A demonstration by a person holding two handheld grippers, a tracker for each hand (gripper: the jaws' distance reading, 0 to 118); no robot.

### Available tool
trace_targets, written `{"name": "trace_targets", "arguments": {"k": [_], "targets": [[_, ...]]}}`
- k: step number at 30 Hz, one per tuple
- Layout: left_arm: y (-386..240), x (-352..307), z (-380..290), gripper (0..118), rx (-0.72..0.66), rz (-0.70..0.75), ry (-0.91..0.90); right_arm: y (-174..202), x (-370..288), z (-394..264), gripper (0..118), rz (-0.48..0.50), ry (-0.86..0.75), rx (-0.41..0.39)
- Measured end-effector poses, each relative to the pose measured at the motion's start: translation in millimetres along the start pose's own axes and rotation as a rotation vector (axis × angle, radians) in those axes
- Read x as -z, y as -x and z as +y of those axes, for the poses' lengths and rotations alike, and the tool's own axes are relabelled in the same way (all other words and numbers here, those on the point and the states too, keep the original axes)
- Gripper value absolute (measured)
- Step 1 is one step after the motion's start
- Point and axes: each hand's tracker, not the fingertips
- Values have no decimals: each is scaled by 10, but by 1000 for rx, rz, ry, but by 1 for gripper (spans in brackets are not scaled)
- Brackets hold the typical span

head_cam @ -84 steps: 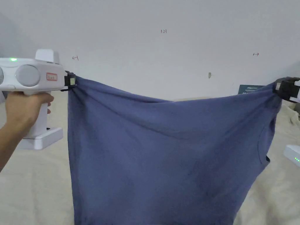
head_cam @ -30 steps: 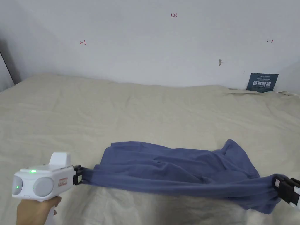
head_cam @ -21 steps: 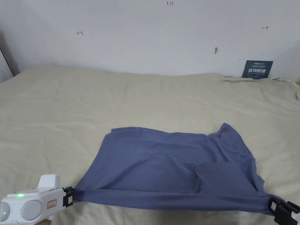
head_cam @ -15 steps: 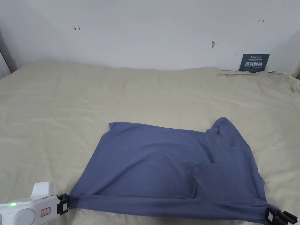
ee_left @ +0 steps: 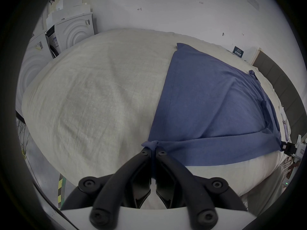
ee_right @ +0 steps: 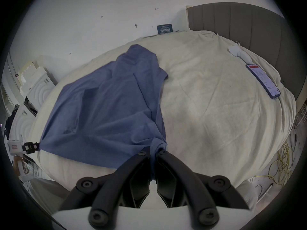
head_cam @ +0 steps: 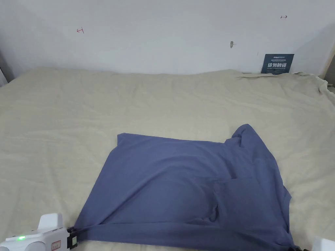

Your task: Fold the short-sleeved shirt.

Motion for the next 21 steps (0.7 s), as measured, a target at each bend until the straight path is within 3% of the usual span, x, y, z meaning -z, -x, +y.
{"name": "trace_targets", "arguments": {"k": [3, 5, 6, 7, 8, 9, 14, 21], "targets": [[-49, -43, 14, 17, 4, -1, 14, 53, -12, 11, 5, -18, -4, -20], [-99, -76, 19, 51, 7, 9, 24, 90, -42, 57, 21, -32, 12, -35], [-121, -98, 36, 70, 13, 21, 33, 122, -72, 77, 38, -53, 16, -52], [-140, -116, 54, 91, 22, 29, 34, 150, -116, 100, 67, -72, 8, -68], [-161, -157, 75, 103, 24, 33, 28, 177, -162, 131, 84, -83, -3, -84], [-183, -213, 113, 109, 23, 34, 17, 216, -229, 175, 94, -84, -15, -102], [-292, -589, 374, 110, -5, -48, -164, 399, -624, 453, 96, -57, -142, -138], [-566, -1142, 702, 110, 114, -33, -409, 699, -1237, 873, 96, -23, -398, -159]]}}
